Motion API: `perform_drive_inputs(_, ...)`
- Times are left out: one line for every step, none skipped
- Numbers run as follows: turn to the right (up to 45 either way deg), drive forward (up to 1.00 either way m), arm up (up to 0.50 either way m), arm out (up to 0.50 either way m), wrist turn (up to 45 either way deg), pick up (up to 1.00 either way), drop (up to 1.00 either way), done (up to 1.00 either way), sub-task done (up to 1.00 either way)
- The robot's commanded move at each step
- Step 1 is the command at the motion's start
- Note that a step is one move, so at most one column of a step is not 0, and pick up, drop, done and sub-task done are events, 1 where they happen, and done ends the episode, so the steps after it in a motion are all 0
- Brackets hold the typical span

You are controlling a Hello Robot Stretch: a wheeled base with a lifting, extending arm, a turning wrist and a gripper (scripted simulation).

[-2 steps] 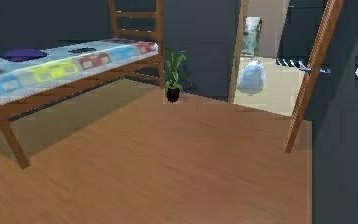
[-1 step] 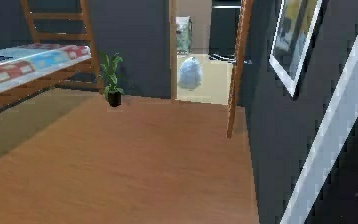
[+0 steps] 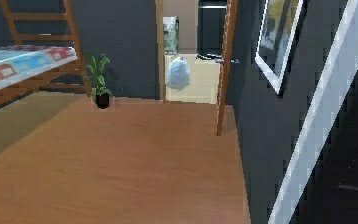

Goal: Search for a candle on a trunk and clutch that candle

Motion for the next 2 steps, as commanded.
perform_drive_inputs(0.0,1.0,0.0,0.0,0.0,0.0,0.0,0.0,0.0)
perform_drive_inputs(0.0,1.0,0.0,0.0,0.0,0.0,0.0,0.0,0.0)
